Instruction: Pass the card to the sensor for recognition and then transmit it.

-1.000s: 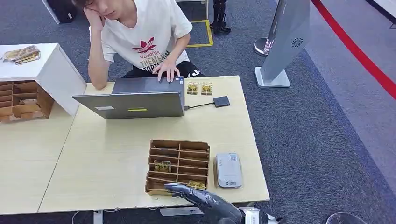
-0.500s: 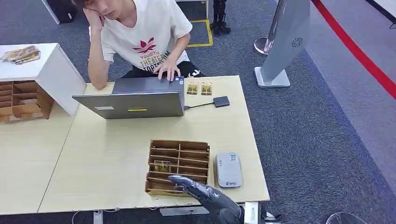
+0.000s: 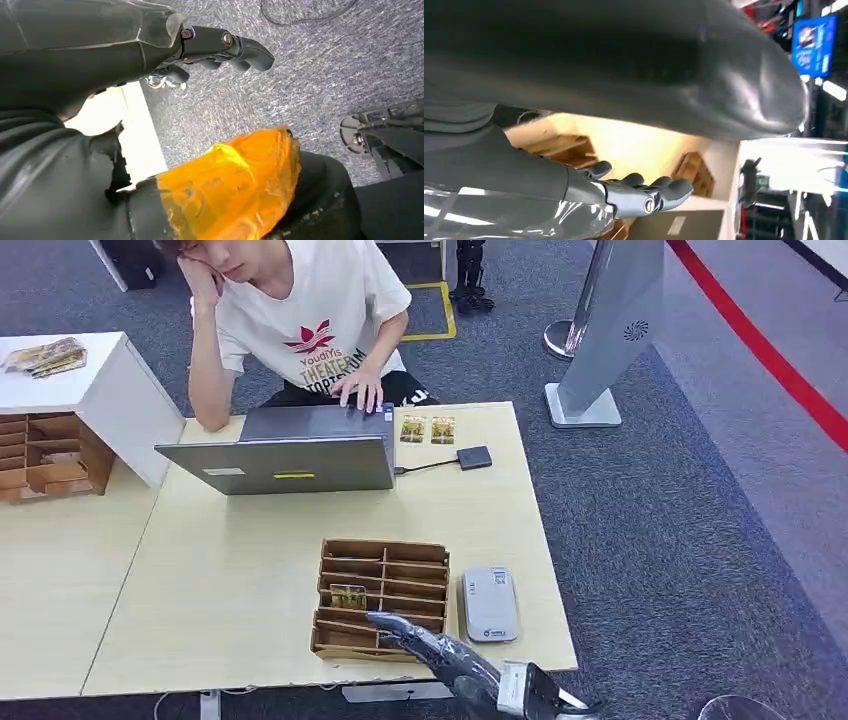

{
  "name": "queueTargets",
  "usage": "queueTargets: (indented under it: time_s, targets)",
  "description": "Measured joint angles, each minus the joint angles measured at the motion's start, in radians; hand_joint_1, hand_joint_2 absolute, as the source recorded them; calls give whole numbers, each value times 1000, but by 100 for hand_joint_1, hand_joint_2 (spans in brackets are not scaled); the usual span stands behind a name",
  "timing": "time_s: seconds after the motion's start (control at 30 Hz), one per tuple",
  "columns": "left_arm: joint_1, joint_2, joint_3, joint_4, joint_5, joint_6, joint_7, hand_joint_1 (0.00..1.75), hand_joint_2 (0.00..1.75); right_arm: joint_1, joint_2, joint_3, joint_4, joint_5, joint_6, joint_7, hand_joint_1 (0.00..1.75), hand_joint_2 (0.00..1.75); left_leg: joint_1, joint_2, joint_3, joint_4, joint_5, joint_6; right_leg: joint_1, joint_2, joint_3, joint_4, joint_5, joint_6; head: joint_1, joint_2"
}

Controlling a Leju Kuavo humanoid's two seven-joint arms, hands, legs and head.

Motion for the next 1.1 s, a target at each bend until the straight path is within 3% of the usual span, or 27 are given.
queueTargets:
  time_s: [0.23,0.3,0.37,0.47,0.6,0.7,1.1]
  targets:
    - [2,0,0,0,0,0,0,0,0,1,0,0,7,-6,9,-4,0,0,0,0,0,0,0,0,0,0,0,0,0,0,0,0]
    - [2,0,0,0,-3,-4,-1,0,0,3,0,0,6,-34,52,-49,0,0,0,0,0,0,0,0,0,0,0,0,0,0,0,0]
    - [1,1,0,0,-3,-4,-1,0,0,6,0,-3,0,-8,25,-32,0,0,0,0,0,0,0,0,0,0,0,0,0,0,0,0]
    - [2,1,0,0,-3,-5,-2,0,0,13,0,-17,0,-5,41,-40,0,0,0,0,0,0,0,0,0,0,0,0,0,0,0,0]
    - [0,1,0,0,-11,-12,-2,0,0,27,0,-21,-8,-45,126,-99,0,0,0,0,0,0,0,0,0,0,0,0,0,0,0,0]
    - [-2,2,0,0,-8,-11,-2,0,0,40,0,-26,-22,16,68,-66,0,0,0,0,0,0,0,0,0,0,0,0,0,0,0,0]
    - [-2,2,-1,0,-12,-15,-2,0,0,61,0,-48,-41,-61,139,-114,0,0,0,0,0,0,0,0,0,0,0,0,0,0,0,0]
